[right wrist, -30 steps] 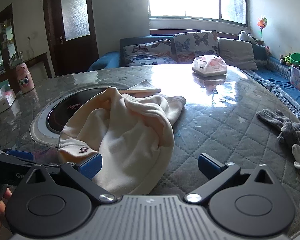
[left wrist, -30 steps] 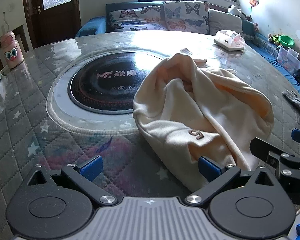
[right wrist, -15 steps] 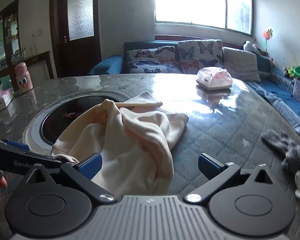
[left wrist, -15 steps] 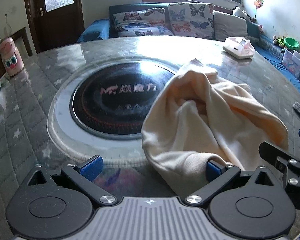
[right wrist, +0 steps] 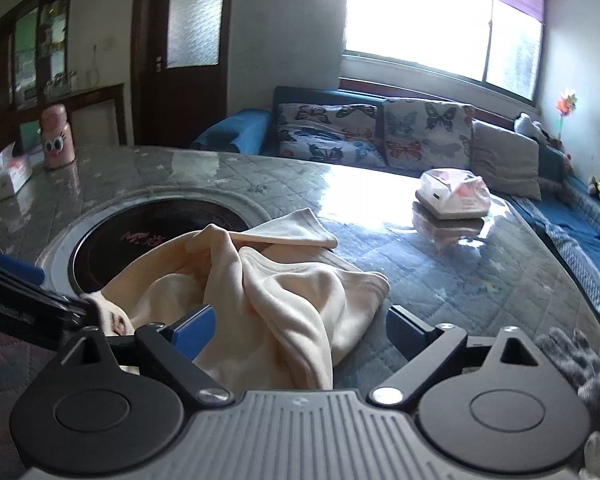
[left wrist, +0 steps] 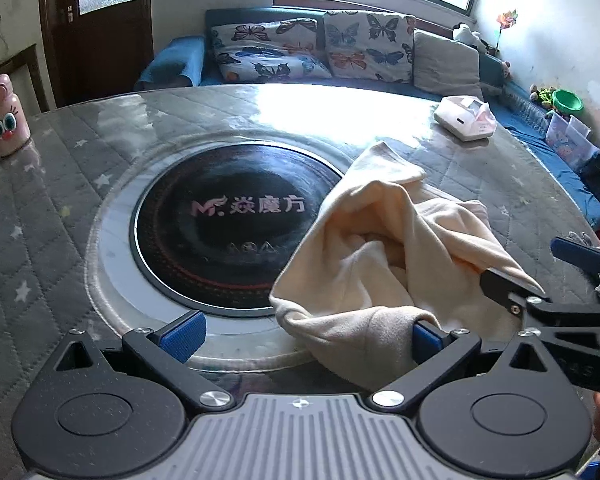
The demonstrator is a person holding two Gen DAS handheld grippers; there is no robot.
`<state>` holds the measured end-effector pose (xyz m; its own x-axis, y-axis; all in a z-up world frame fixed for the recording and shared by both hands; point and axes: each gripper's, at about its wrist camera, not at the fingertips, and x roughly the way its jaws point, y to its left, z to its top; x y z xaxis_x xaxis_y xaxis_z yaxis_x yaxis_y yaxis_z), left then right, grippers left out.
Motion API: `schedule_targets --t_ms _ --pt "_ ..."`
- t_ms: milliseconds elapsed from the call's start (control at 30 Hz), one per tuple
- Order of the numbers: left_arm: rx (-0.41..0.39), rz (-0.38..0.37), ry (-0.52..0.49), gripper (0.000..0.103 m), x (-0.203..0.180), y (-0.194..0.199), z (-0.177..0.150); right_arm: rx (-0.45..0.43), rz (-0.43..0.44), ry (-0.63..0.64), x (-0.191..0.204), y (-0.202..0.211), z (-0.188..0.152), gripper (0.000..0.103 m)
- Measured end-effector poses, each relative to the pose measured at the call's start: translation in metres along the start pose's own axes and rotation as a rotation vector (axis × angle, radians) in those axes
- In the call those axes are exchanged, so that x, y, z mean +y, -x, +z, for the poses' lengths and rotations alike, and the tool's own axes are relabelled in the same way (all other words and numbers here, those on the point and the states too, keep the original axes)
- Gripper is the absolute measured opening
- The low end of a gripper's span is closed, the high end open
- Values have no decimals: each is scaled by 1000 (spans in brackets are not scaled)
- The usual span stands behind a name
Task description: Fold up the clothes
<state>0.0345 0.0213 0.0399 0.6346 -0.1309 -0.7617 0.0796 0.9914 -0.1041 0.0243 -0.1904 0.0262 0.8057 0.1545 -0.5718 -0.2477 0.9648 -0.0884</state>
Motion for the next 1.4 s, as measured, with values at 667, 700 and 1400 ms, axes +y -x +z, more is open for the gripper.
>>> schedule_targets --t_ms 667,700,1400 --pt "-6 17 -68 103 15 24 -14 38 61 73 2 -20 -2 65" --pt "-3 22 -70 103 16 25 -16 36 62 74 2 -21 -2 65" --pt "-82 -26 -224 64 -5 -73 39 27 54 194 16 -31 3 42"
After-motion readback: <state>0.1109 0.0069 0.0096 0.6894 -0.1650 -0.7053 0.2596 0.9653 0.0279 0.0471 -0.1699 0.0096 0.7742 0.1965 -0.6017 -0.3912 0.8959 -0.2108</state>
